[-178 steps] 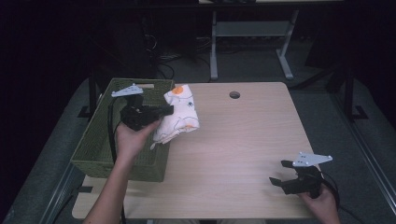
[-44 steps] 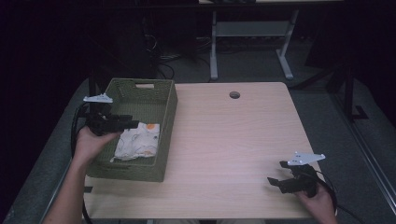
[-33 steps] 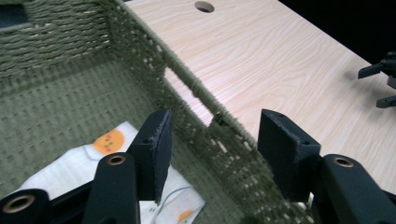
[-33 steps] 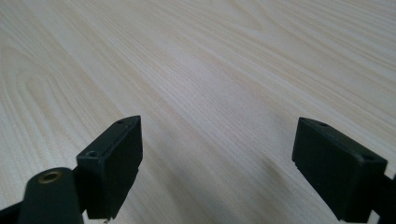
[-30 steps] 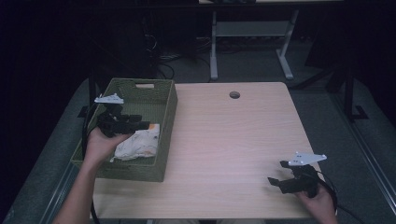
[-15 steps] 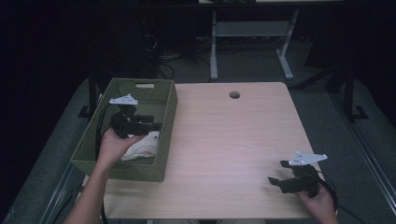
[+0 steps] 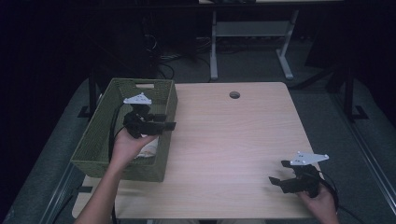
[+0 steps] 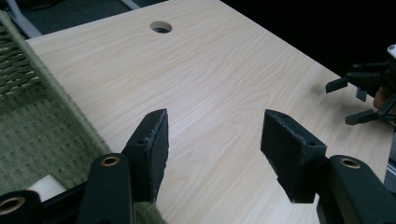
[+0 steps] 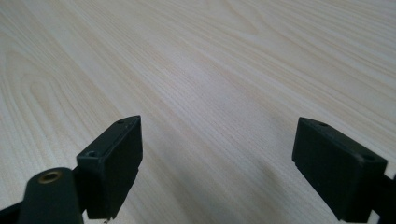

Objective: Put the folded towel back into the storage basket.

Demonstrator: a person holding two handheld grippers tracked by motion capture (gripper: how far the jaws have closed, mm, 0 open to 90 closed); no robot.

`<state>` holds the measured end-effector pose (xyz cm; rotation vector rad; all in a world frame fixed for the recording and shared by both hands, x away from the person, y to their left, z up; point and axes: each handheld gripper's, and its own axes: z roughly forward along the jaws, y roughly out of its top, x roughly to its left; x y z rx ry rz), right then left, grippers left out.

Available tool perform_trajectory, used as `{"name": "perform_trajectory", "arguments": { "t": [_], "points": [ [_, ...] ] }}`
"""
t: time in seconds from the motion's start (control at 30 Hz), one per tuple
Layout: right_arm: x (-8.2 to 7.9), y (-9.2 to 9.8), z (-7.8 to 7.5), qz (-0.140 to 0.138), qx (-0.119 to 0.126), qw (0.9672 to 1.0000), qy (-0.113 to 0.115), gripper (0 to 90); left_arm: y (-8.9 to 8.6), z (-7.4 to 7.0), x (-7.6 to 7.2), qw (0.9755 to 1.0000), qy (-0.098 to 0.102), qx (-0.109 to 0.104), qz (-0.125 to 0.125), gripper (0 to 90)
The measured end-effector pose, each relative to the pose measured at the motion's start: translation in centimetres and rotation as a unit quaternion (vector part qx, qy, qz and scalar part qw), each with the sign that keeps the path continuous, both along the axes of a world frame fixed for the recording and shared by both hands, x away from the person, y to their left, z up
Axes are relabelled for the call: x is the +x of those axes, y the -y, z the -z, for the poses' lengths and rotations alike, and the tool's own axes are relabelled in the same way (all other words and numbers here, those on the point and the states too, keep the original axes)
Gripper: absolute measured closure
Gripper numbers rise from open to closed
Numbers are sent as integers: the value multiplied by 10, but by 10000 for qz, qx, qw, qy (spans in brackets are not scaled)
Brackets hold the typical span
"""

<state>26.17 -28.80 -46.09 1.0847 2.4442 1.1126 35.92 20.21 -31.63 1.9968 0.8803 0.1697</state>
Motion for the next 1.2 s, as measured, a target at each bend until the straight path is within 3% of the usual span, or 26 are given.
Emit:
{"name": "perform_trajectory", "arguments": {
  "t": [0.8,1.2],
  "points": [
    [-1,3,-2,19,36,10000,29,159,47,-1,-4,10000,11,-55,41,364],
    [-1,3,-2,20,51,10000,35,158,72,7,-8,9996,-38,-223,166,326]
  ]
}}
